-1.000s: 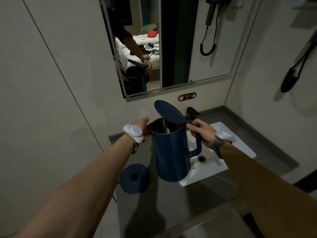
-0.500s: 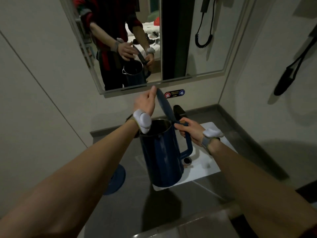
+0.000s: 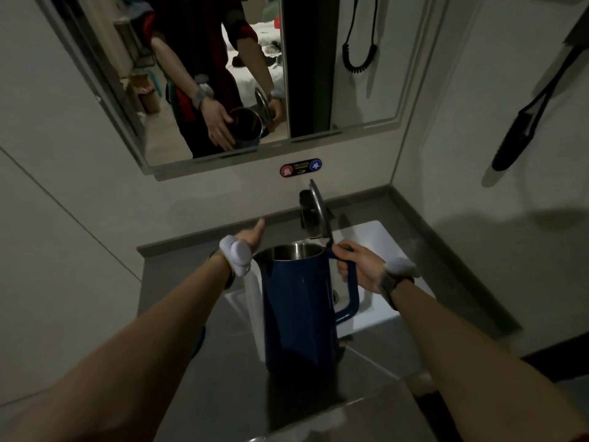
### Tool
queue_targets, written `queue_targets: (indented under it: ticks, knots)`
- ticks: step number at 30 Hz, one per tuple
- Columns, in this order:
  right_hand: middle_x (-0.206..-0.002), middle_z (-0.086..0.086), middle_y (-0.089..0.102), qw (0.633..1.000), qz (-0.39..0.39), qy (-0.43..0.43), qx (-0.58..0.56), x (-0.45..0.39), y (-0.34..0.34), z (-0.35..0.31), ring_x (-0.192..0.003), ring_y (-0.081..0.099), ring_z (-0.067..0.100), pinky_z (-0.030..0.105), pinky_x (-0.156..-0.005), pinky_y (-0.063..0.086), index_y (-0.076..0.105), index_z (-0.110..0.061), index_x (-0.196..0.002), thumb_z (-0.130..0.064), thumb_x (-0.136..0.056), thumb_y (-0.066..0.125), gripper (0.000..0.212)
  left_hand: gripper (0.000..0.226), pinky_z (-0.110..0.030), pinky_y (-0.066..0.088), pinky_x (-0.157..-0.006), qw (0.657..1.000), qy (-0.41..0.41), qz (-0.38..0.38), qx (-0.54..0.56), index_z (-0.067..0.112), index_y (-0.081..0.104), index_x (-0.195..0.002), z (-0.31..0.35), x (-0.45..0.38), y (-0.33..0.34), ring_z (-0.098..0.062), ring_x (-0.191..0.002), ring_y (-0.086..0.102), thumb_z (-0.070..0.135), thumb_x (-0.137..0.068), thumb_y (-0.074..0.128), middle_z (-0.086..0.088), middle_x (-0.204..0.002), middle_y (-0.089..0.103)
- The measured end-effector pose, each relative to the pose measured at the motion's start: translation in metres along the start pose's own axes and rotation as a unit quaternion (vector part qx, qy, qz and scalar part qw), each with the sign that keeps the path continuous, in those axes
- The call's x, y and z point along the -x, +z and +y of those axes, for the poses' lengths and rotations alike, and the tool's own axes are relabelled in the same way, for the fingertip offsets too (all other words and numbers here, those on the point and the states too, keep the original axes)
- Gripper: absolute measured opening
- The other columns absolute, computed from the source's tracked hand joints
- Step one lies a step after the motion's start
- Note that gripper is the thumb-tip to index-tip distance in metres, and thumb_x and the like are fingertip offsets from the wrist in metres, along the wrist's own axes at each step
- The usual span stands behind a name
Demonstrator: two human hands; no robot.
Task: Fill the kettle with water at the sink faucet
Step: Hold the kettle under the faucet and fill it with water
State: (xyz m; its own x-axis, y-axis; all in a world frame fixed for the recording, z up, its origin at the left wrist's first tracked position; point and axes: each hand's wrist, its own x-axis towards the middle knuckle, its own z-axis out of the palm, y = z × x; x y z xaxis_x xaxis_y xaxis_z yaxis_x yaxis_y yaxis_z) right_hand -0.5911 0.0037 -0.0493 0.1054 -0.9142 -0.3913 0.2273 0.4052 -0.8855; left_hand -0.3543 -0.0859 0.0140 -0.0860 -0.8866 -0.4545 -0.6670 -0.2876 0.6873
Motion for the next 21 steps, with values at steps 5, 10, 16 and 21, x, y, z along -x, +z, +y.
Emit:
queue_targets:
  ticks: [5, 10, 16, 21]
  knots:
    - [-0.055, -0.003, 0.041, 0.998, 0.023, 0.049, -0.030, -0.019, -0.014, 0.016, -0.051, 0.035, 0.012, 0.028, -0.055, 0.030, 0.054, -0.019, -0.074, -0.027, -0.095, 0.053, 0.023, 0.067, -0.041, 0.051, -0.080, 0.948, -0.154, -0.106, 0.257, 0.006, 0.058, -0.125, -0.037, -0.017, 0.029, -0.028, -0.109, 0.057, 0.060, -0.089, 0.043, -0.013, -0.130, 0.059]
    - [-0.055, -0.002, 0.039, 0.993, 0.064, 0.092, -0.031, -0.037, -0.024, 0.024, -0.051, 0.036, 0.012, 0.027, -0.055, 0.031, 0.052, -0.020, -0.071, -0.031, -0.094, 0.053, 0.026, 0.070, -0.040, 0.050, -0.085, 0.927, -0.212, -0.108, 0.291, 0.007, 0.056, -0.129, -0.030, -0.047, 0.043, -0.025, -0.116, 0.056, 0.062, -0.088, 0.042, -0.009, -0.133, 0.058]
    - [-0.058, -0.002, 0.039, 0.989, 0.077, 0.117, -0.052, -0.061, -0.046, 0.036, -0.053, 0.037, 0.012, 0.027, -0.058, 0.033, 0.064, -0.017, -0.084, -0.039, -0.095, 0.051, 0.028, 0.071, -0.041, 0.040, -0.104, 0.925, -0.253, -0.135, 0.248, 0.007, 0.049, -0.136, -0.016, -0.083, 0.059, -0.026, -0.128, 0.049, 0.061, -0.091, 0.036, -0.010, -0.138, 0.053]
    - [-0.055, -0.003, 0.041, 0.985, 0.068, 0.144, -0.064, -0.092, -0.070, 0.041, -0.049, 0.041, 0.011, 0.025, -0.056, 0.036, 0.065, -0.016, -0.085, -0.042, -0.091, 0.057, 0.028, 0.072, -0.046, 0.033, -0.113, 0.955, -0.214, -0.132, 0.154, 0.014, 0.036, -0.147, -0.015, -0.120, 0.078, -0.030, -0.138, 0.038, 0.061, -0.094, 0.020, -0.010, -0.151, 0.039]
